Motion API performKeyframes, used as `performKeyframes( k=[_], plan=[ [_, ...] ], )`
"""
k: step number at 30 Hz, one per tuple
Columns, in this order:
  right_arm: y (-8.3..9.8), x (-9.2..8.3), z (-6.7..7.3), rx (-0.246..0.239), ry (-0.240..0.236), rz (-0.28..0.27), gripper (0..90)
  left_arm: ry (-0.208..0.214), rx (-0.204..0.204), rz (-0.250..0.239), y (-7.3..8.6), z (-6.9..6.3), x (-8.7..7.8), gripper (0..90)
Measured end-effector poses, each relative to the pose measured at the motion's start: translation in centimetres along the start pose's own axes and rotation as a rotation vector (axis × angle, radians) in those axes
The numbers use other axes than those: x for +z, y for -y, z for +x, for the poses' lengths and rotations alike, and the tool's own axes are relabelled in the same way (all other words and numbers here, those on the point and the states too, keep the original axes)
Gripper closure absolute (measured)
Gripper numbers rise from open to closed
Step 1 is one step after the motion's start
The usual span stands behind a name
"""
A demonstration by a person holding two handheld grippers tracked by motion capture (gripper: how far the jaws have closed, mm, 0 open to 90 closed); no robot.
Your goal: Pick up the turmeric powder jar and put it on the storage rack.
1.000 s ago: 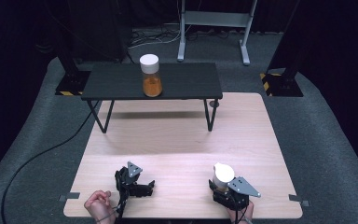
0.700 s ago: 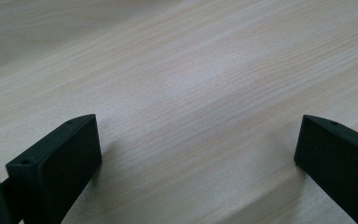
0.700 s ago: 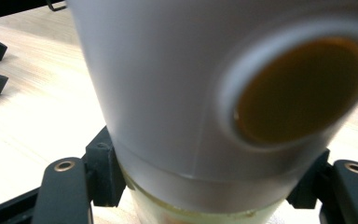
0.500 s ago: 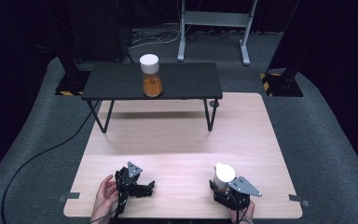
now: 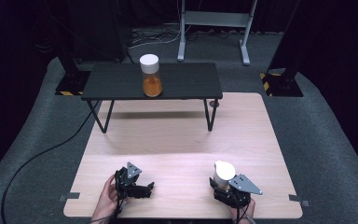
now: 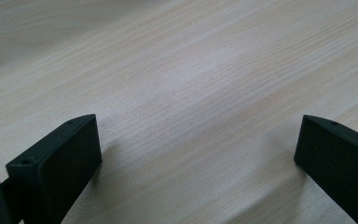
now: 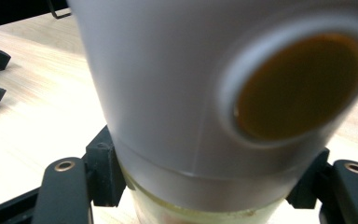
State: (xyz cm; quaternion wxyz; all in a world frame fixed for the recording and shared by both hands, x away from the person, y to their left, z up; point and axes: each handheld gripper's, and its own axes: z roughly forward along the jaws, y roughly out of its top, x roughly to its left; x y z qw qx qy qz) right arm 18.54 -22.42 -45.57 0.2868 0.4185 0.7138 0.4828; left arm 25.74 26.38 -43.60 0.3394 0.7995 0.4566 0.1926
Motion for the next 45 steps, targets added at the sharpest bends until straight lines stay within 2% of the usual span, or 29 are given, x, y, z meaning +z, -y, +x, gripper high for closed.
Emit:
performKeyframes(
  k=[5,15,33,45],
  plan=[
    [-0.1,-0.1,-0.1,0.000,0.001,-0.018,29.2,0.000,0.001,0.002,-0.1,0.0,0.0,0.0],
    [-0.9,0.0,-0.7,-0.003,-0.013,-0.039,29.3,-0.026,-0.024,-0.003,-0.1,-0.2,0.2,0.1],
    [-4.0,0.7,-4.1,-0.030,-0.107,-0.061,29.3,-0.021,-0.022,-0.002,-0.1,-0.1,0.2,0.1],
    [-5.5,1.7,-5.4,-0.039,-0.131,-0.070,29.3,-0.014,-0.013,-0.001,-0.3,0.1,0.3,0.0]
  ],
)
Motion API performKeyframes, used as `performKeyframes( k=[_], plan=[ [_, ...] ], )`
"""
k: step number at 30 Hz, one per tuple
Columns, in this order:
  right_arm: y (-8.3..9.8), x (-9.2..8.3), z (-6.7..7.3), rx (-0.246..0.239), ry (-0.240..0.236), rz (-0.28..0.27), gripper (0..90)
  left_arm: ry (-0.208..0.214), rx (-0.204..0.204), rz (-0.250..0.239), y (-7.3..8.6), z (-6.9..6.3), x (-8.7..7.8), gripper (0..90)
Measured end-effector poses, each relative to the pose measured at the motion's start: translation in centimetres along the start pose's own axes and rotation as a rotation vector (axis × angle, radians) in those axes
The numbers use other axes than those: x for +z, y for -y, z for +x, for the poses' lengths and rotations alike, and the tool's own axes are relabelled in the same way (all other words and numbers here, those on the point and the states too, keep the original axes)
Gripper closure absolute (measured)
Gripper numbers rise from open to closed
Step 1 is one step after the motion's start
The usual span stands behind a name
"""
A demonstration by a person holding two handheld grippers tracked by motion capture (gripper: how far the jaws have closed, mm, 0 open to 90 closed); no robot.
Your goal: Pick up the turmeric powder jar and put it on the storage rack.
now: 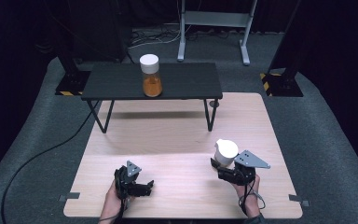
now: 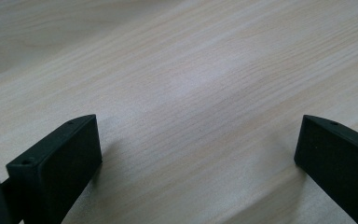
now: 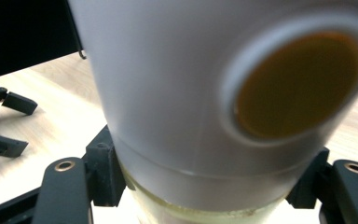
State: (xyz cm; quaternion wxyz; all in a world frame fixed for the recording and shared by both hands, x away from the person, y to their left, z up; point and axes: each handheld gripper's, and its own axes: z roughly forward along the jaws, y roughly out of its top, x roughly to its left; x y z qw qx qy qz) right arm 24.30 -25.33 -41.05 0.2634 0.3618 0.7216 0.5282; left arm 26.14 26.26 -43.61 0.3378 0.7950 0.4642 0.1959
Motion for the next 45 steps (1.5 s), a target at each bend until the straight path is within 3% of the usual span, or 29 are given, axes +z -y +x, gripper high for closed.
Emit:
performKeyframes(
  k=[21,45],
  plan=[
    [-1.8,1.2,-2.4,0.005,-0.014,-0.021,29.4,-0.001,0.002,0.000,0.0,0.0,0.0,0.0],
    [-4.6,3.1,-4.8,-0.026,-0.042,-0.035,29.4,-0.003,0.000,0.000,0.0,-0.1,0.0,0.0]
  ],
)
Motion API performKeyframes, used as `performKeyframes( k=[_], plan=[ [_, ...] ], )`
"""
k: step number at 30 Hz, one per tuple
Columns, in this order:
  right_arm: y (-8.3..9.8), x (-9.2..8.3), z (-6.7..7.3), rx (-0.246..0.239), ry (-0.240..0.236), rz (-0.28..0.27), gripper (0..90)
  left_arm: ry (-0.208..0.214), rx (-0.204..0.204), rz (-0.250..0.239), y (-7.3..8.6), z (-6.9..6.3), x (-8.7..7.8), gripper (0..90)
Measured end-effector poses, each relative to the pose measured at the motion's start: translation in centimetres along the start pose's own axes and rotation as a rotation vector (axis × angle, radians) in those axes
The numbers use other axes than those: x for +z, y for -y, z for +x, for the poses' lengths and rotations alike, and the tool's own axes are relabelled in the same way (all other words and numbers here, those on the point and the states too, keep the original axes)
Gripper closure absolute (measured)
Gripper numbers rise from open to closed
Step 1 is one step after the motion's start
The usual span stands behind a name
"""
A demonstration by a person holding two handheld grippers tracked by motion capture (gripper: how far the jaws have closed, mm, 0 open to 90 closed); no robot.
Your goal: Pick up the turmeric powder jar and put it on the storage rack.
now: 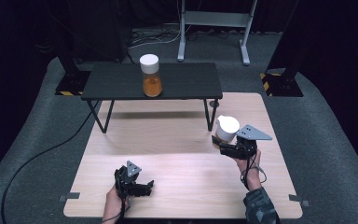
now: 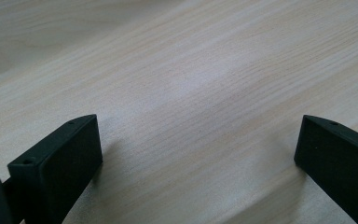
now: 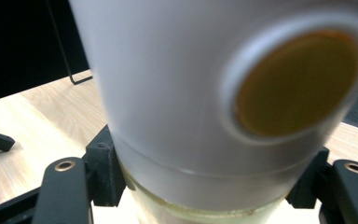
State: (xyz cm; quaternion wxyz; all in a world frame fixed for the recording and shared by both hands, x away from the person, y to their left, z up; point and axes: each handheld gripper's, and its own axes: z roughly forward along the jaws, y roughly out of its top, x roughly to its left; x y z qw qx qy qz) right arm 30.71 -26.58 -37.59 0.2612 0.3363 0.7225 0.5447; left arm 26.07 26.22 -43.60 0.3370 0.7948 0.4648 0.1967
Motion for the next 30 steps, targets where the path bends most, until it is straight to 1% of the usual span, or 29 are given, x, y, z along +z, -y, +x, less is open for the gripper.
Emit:
performKeyframes(
  k=[6,15,24,30],
  plan=[
    [-0.6,0.4,-0.4,-0.004,-0.003,-0.002,29.3,0.000,0.001,0.000,0.0,0.0,0.0,0.1],
    [-1.7,1.3,-1.0,-0.022,-0.007,0.001,29.3,0.000,0.001,0.000,0.0,0.0,0.0,0.0],
    [-2.8,2.0,-1.5,-0.026,-0.004,-0.001,29.4,0.000,0.001,0.000,0.0,0.0,0.0,0.1],
    [-3.7,2.5,-2.2,-0.026,-0.006,0.000,29.3,-0.001,0.000,-0.001,0.0,0.0,0.0,0.1]
  ],
)
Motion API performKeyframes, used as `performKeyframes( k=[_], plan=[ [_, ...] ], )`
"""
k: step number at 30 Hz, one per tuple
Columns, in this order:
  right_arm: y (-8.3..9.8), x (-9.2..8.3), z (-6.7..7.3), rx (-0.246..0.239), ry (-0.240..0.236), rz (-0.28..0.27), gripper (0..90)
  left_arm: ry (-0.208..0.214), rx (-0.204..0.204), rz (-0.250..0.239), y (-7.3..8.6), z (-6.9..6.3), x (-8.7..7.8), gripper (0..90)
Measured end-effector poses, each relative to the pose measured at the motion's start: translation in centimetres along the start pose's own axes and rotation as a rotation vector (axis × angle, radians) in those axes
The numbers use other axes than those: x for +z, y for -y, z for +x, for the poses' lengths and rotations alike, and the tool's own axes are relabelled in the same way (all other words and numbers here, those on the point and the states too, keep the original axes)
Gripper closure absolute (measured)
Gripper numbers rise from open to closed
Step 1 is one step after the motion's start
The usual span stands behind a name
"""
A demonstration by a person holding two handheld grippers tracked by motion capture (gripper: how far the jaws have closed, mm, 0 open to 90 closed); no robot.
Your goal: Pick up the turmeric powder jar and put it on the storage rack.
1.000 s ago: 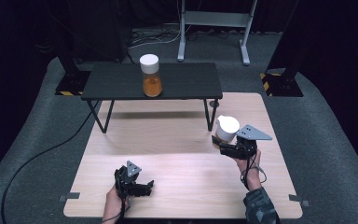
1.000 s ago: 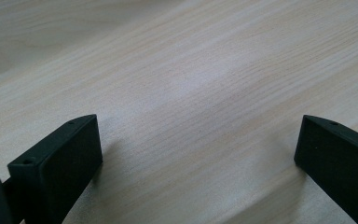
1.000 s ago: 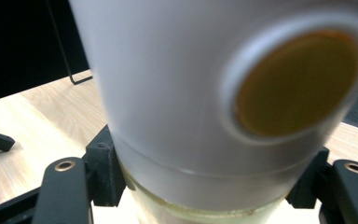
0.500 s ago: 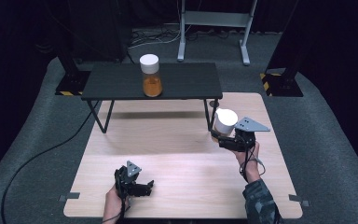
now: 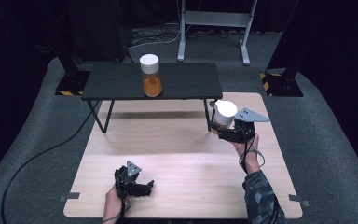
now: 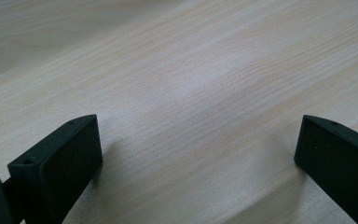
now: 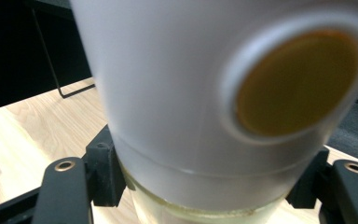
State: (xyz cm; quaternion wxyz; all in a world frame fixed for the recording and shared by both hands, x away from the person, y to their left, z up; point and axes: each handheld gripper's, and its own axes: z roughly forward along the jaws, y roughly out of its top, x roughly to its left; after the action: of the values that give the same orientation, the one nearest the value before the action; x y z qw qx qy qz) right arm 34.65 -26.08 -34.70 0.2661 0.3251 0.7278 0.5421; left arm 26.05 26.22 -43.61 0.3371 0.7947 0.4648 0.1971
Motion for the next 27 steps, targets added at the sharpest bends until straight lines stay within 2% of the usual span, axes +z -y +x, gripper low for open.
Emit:
performKeyframes(
  k=[17,27],
  plan=[
    [-2.2,1.2,-1.3,0.001,0.003,-0.001,29.4,0.000,0.001,-0.001,0.0,0.0,0.0,0.1],
    [-4.1,1.7,-1.9,0.005,0.014,-0.003,29.4,0.000,0.002,0.000,0.0,0.0,0.0,0.1]
  ],
)
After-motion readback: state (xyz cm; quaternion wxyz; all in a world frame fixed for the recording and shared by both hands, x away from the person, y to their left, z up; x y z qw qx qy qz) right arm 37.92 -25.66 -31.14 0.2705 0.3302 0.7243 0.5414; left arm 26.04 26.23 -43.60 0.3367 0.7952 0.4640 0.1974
